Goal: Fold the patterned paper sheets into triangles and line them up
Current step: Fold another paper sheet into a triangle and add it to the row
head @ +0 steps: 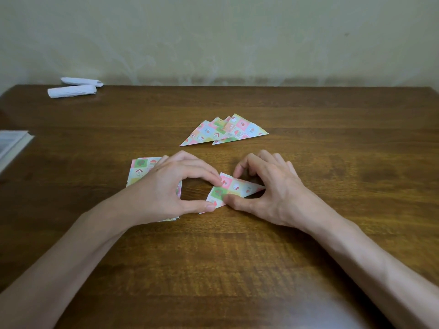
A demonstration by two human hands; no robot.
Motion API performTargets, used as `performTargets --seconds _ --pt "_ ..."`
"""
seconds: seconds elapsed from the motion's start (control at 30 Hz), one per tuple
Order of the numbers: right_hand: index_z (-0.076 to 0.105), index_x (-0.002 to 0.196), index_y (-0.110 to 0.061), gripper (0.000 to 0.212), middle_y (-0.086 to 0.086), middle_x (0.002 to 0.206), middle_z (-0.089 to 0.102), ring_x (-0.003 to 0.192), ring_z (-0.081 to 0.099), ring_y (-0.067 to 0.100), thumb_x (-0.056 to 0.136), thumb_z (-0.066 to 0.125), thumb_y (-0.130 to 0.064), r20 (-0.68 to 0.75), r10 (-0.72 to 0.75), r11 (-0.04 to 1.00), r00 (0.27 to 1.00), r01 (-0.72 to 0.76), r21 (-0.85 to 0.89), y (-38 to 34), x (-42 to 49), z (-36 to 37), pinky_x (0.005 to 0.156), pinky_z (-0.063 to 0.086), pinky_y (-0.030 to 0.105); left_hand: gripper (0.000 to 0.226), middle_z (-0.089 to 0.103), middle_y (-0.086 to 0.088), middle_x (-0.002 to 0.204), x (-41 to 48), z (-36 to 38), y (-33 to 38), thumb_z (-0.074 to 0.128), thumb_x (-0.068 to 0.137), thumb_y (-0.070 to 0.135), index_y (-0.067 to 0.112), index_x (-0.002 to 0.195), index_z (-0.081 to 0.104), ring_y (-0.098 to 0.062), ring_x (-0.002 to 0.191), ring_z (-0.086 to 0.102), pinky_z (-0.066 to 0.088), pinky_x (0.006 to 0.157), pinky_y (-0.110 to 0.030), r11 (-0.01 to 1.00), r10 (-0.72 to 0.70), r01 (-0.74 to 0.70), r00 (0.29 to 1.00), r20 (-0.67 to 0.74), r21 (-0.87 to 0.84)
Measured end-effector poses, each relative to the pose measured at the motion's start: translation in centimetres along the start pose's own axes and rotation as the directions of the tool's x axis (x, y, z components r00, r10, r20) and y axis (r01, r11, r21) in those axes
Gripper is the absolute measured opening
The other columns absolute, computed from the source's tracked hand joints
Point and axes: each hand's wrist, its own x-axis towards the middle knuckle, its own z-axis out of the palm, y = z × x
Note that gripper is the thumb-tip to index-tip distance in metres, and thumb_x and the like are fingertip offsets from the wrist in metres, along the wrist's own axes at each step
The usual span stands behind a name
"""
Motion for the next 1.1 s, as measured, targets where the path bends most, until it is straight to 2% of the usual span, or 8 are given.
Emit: performTargets --seconds 0.13,0.23,0.4,0.5,0.67,0.8,0.97,1.1 --pt "0.056 0.106 -0.042 0.041 -0.02 0.099 0.045 0.1 0.04 0.005 0.076 0.072 -0.065 0.009 -0.017 0.999 1.0 0.016 0.031 0.2 -0.1 -0.2 0.091 0.029 0.029 0.04 0.059 0.038 0.126 0.0 0.4 0.2 0.073 0.079 0.063 0.051 0.117 0.07 0.003 0.135 0.039 0.031 0.113 -0.042 1.0 -0.003 0.004 0.999 -0.039 0.02" --pt "0.061 0.108 -0.042 0.033 -0.019 0.099 0.049 0.102 0.045 0.005 0.08 0.077 -0.052 0.04 -0.023 0.992 0.999 0.018 0.125 0.9 0.0 -0.8 0.095 0.032 0.028 0.04 0.057 0.039 0.127 0.1 0.5 0.3 0.073 0.079 0.062 0.051 0.117 0.069 0.004 0.135 0.037 0.029 0.109 -0.037 0.998 -0.006 0.009 0.999 -0.046 0.066" --pt "0.063 0.109 -0.044 0.03 -0.017 0.098 0.052 0.101 0.047 0.004 0.083 0.078 -0.044 0.055 -0.056 0.985 0.997 0.046 0.169 1.5 0.2 -1.0 0.097 0.036 0.029 0.033 0.054 0.035 0.13 0.0 0.6 0.5 0.07 0.088 0.057 0.057 0.12 0.066 -0.001 0.136 0.037 0.032 0.112 -0.046 0.995 0.065 -0.065 0.998 -0.003 0.081" --pt "0.065 0.112 -0.041 0.032 -0.014 0.1 0.058 0.1 0.053 0.008 0.087 0.08 -0.028 0.052 -0.079 0.958 0.995 0.062 0.278 2.5 0.4 -1.1 0.092 0.043 0.03 0.029 0.048 0.035 0.132 0.0 0.5 0.6 0.062 0.091 0.059 0.064 0.12 0.065 0.002 0.138 0.032 0.027 0.113 -0.041 0.992 0.083 -0.086 0.996 0.039 0.096" --pt "0.066 0.116 -0.031 0.038 -0.009 0.099 0.065 0.092 0.057 0.005 0.089 0.077 -0.007 0.065 -0.123 0.922 0.99 0.089 0.378 3.2 0.6 -2.0 0.08 0.042 0.013 0.027 0.044 0.037 0.134 -0.1 0.4 0.6 0.059 0.096 0.061 0.068 0.121 0.061 0.003 0.138 0.029 0.023 0.111 -0.033 0.989 0.091 -0.098 0.994 0.066 0.114" --pt "0.065 0.119 -0.029 0.044 -0.009 0.1 0.069 0.091 0.061 0.005 0.089 0.075 0.001 0.083 -0.137 0.912 0.987 0.093 0.399 3.8 0.8 -2.7 0.076 0.043 0.015 0.032 0.042 0.036 0.134 -0.1 0.4 0.8 0.056 0.094 0.058 0.073 0.122 0.057 -0.001 0.139 0.03 0.022 0.109 -0.029 0.988 0.098 -0.108 0.991 0.092 0.111" --pt "0.065 0.121 -0.028 0.051 -0.007 0.103 0.071 0.095 0.063 0.009 0.087 0.072 0.01 0.106 -0.136 0.892 0.985 0.075 0.446 4.4 1.0 -2.9 0.075 0.046 0.019 0.024 0.045 0.033 0.138 -0.2 0.3 0.6 0.052 0.095 0.066 0.073 0.117 0.06 -0.007 0.143 0.031 0.024 0.114 -0.036 0.989 0.119 -0.127 0.987 0.104 0.075" --pt "0.066 0.121 -0.025 0.055 -0.004 0.104 0.071 0.097 0.064 0.012 0.086 0.064 0.017 0.112 -0.132 0.879 0.985 0.064 0.472 4.3 1.1 -2.9 0.075 0.047 0.02 0.031 0.04 0.035 0.144 -0.4 -0.1 0.2 0.046 0.09 0.071 0.074 0.118 0.058 -0.005 0.147 0.024 0.025 0.115 -0.045 0.986 0.125 -0.139 0.981 0.148 0.089"
